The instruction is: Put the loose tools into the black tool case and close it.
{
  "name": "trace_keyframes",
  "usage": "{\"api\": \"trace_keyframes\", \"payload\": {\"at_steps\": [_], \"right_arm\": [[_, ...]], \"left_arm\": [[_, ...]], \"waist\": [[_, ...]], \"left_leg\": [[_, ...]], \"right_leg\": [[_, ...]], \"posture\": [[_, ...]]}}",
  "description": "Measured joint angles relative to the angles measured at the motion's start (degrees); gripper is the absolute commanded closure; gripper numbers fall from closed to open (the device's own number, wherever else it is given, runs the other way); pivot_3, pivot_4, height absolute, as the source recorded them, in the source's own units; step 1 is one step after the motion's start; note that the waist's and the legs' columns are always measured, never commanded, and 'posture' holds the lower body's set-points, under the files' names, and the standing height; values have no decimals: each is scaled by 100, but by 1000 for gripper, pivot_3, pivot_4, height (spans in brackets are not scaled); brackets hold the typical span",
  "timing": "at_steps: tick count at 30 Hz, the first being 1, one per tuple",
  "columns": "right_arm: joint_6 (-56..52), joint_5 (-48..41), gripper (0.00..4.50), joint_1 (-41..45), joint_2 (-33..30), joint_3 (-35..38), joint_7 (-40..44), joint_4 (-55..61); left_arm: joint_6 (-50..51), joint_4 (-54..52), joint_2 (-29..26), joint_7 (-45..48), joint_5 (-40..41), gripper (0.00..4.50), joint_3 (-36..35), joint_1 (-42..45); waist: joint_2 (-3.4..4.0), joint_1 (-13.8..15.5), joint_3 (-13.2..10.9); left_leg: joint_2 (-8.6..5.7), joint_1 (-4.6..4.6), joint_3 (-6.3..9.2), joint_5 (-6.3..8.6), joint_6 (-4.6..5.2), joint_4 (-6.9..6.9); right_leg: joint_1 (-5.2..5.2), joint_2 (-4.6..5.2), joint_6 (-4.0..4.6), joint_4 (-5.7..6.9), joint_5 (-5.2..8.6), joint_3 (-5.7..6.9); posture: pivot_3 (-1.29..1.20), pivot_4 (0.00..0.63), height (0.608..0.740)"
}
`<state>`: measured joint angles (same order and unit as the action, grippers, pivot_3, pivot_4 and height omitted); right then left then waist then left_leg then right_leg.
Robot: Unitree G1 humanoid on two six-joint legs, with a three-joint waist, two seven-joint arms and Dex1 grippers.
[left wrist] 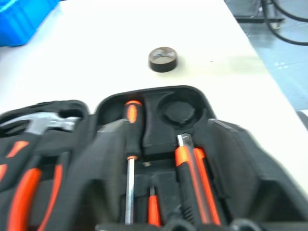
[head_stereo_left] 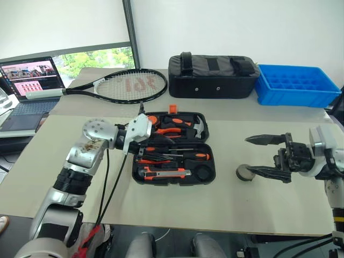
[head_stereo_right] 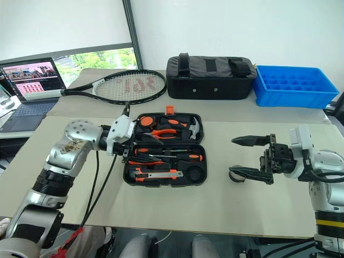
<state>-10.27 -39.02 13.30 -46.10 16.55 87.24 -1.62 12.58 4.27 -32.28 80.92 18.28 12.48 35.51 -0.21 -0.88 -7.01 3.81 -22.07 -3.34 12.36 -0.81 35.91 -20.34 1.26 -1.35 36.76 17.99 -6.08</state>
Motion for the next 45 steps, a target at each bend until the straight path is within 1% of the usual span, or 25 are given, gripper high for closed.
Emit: {"api": "trace_keyframes", "payload": {"at_steps": [3,4,7,8,11,16,21,27,36,39,41,44,45], "right_arm": [[7,1,0,0,0,0,0,-3],[8,2,0,0,0,0,0,-6],[20,6,0,-1,1,0,-4,-7],[22,6,0,-5,1,0,-12,-8],[22,6,0,-12,1,1,-25,-7],[27,6,0,-75,2,1,-42,-6],[37,6,0,-74,2,0,-64,-3],[63,63,0,-91,5,-13,-101,-3],[103,513,0,-285,-78,-218,-242,54],[180,876,0,-286,-200,-385,-401,66],[183,1114,0,-287,-322,-503,-500,79],[190,1725,0,-333,-619,-802,-769,81],[211,1911,0,-348,-682,-911,-859,73]], "left_arm": [[-176,85,123,132,-29,4033,234,-202],[-182,137,182,135,-21,4452,230,-224],[-550,580,401,175,-143,4452,387,-312],[-730,890,522,137,-261,4452,439,-329],[-947,1299,681,44,-366,4452,450,-306],[-1369,1856,706,95,-641,4452,478,-182],[-1616,2258,788,203,-733,4452,524,-22],[-1891,2667,871,110,-1008,4452,681,135],[-1747,2632,917,30,-1023,4452,665,83],[-1711,2471,947,-104,-975,4452,533,-48],[-1546,2300,944,-196,-945,4452,472,-130],[-1154,1760,867,-465,-882,4452,331,-287],[-938,1491,780,-492,-755,4214,238,-317]], "waist": [[0,3,0],[1,6,0],[-2,10,-1],[-4,10,-3],[-8,5,-5],[-10,1,-6],[-14,6,-8],[0,6,2],[8,13,15],[9,13,17],[7,18,16],[0,15,10],[2,14,10]], "left_leg": [[0,-2,0,0,0,0],[-1,-1,0,0,0,0],[-2,0,0,0,0,1],[-2,-1,0,0,0,1],[-2,-2,1,0,0,1],[-3,-1,2,0,0,0],[-3,5,1,0,0,4],[-5,11,3,0,0,11],[-7,12,4,0,0,13],[-6,11,4,0,-1,15],[-6,6,4,-1,-1,18],[-4,-8,5,0,-1,16],[-4,-13,8,-1,-1,14]], "right_leg": [[0,0,0,-1,0,1],[0,0,0,-2,0,0],[1,0,0,-2,0,0],[1,0,0,-2,0,0],[0,0,0,-2,0,-1],[0,0,0,-2,0,-1],[7,0,0,1,0,0],[15,0,-5,7,2,-1],[18,1,-6,7,2,-2],[16,2,-14,11,5,-3],[11,2,-18,11,8,-1],[-3,0,-18,10,8,-1],[-8,0,-17,11,7,1]], "posture": [[0,150,708],[0,150,708],[0,150,708],[0,150,708],[0,150,708],[0,150,708],[0,150,708],[0,150,708],[0,150,708],[0,150,708],[0,150,708],[0,150,708],[0,150,708]]}}
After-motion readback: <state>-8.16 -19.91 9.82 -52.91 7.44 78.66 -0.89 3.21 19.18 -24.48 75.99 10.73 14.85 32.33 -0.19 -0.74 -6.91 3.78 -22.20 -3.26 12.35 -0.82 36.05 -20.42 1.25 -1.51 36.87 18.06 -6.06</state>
